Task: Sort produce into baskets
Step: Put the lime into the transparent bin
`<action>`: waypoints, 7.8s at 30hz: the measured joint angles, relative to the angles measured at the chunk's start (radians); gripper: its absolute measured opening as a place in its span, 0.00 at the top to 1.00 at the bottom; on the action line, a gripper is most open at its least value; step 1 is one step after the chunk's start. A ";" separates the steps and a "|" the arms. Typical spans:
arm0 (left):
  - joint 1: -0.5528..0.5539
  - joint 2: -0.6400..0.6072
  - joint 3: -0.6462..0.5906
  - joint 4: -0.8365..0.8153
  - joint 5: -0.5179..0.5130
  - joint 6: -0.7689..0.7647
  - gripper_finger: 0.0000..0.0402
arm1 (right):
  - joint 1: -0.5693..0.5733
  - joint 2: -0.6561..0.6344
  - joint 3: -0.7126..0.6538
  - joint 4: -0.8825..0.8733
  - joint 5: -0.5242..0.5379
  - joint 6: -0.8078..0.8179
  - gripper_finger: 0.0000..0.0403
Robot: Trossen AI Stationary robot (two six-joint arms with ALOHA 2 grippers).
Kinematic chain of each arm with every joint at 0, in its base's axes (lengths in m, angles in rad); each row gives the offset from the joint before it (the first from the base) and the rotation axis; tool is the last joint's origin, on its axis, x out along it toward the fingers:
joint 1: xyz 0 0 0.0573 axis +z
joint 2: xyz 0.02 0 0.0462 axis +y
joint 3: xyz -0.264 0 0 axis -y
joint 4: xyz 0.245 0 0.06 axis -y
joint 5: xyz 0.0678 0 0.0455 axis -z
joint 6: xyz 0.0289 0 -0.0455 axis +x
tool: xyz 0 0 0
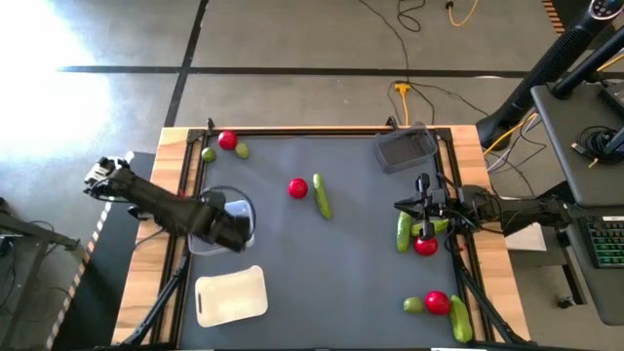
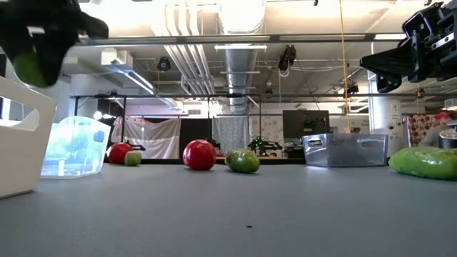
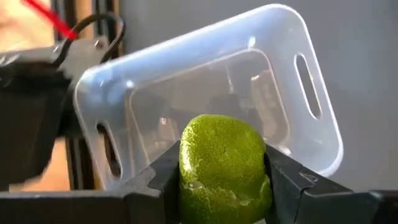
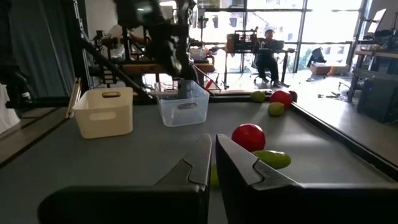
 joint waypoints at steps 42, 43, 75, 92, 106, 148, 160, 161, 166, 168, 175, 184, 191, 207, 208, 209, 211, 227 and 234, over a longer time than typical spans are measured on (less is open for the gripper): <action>0.451 0.027 -0.013 0.376 -0.030 0.837 0.21 | 0.000 0.000 0.000 0.000 0.000 0.000 0.96; 0.491 0.027 0.006 0.375 -0.033 0.878 0.21 | 0.000 0.000 0.000 0.000 0.000 0.000 0.96; 1.126 0.157 -0.250 0.938 -0.189 0.762 0.21 | 0.000 0.000 0.000 0.000 0.000 0.000 0.96; 1.128 0.440 -0.128 0.986 -0.296 0.695 0.32 | 0.000 0.000 0.000 0.000 0.000 0.000 0.96; 1.048 0.327 -0.130 0.901 -0.264 0.826 0.70 | 0.000 0.000 0.000 0.000 0.000 0.000 0.96; 0.231 -0.022 -0.397 0.751 -0.086 0.898 0.59 | 0.000 0.007 0.004 0.307 0.175 0.785 0.96; 0.369 -0.067 -0.194 0.541 -0.140 1.038 0.20 | 0.000 0.243 0.253 0.293 0.185 0.626 0.77; 0.408 -0.074 -0.160 0.506 -0.150 1.066 0.19 | 0.000 0.279 0.283 0.292 0.186 0.602 0.74; 0.714 -0.086 -0.044 0.367 -0.106 1.273 0.19 | 0.000 0.460 0.430 0.280 0.208 0.517 0.62; 0.867 -0.074 -0.030 0.312 -0.067 1.335 0.19 | 0.000 0.521 0.484 0.254 0.212 0.486 0.58; 1.244 -0.011 -0.047 0.353 -0.053 1.434 0.19 | 0.000 0.678 0.657 0.121 0.230 0.448 0.47; 1.322 0.211 0.037 0.358 -0.063 1.543 0.22 | 0.000 0.777 0.797 0.002 0.238 0.350 0.39; 1.329 0.436 0.184 0.205 -0.127 1.779 0.25 | 0.000 0.755 0.835 -0.067 0.237 0.341 0.36; 1.382 0.783 0.335 0.003 -0.359 1.951 0.25 | 0.022 0.677 0.836 -0.349 0.236 0.434 0.32; 1.392 0.783 0.348 0.010 -0.361 1.949 0.25 | 0.022 0.673 0.836 -0.357 0.235 0.428 0.32; 1.397 0.783 0.355 -0.003 -0.366 1.949 0.25 | 0.022 0.671 0.836 -0.368 0.235 0.424 0.32; 1.406 0.787 0.352 -0.017 -0.331 1.966 0.25 | 0.022 0.666 0.836 -0.377 0.235 0.410 0.31; 1.410 0.711 0.303 0.164 -0.175 2.037 0.30 | 0.022 0.648 0.854 -0.429 0.236 0.430 0.32; 1.393 0.675 0.286 0.145 -0.025 2.010 0.44 | 0.022 0.648 0.854 -0.462 0.236 0.461 0.35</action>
